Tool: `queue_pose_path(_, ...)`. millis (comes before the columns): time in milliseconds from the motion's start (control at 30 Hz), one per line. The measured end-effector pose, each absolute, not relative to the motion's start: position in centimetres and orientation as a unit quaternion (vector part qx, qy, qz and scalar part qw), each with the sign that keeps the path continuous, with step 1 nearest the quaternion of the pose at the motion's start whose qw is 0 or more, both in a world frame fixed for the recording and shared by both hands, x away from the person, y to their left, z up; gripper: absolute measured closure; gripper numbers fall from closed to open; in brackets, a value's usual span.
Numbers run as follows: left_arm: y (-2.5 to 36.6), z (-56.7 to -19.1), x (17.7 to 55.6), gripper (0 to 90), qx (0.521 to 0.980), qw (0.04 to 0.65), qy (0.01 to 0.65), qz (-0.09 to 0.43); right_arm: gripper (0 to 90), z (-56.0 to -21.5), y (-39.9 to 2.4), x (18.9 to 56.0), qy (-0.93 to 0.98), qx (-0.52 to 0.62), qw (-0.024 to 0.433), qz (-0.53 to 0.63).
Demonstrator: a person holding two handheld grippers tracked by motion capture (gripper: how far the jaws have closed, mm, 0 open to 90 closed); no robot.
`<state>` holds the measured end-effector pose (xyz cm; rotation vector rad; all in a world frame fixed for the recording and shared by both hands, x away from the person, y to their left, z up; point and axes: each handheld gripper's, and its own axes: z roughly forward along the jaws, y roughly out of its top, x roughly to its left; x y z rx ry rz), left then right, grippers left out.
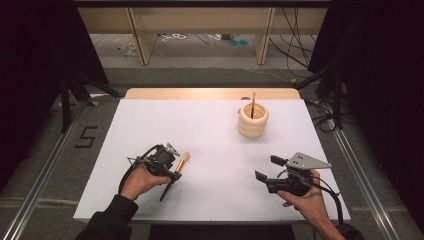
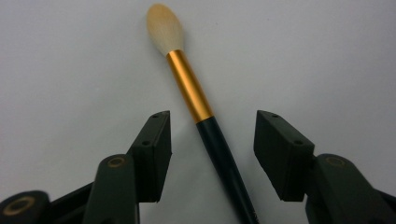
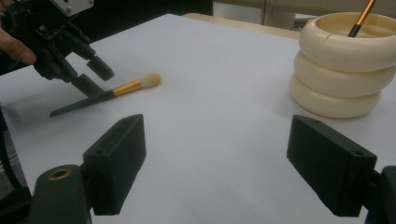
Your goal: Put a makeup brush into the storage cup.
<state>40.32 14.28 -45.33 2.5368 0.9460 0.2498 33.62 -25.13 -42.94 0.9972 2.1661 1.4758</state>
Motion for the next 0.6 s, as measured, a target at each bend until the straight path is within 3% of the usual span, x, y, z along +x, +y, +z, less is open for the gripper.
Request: queue_pose_path(600,13.76,-45.58,40.86,62.0,0.930,0.169,0.316,0.082,21.1,-42.96,-25.01,33.60,0.764,0.345,0.170,0.518)
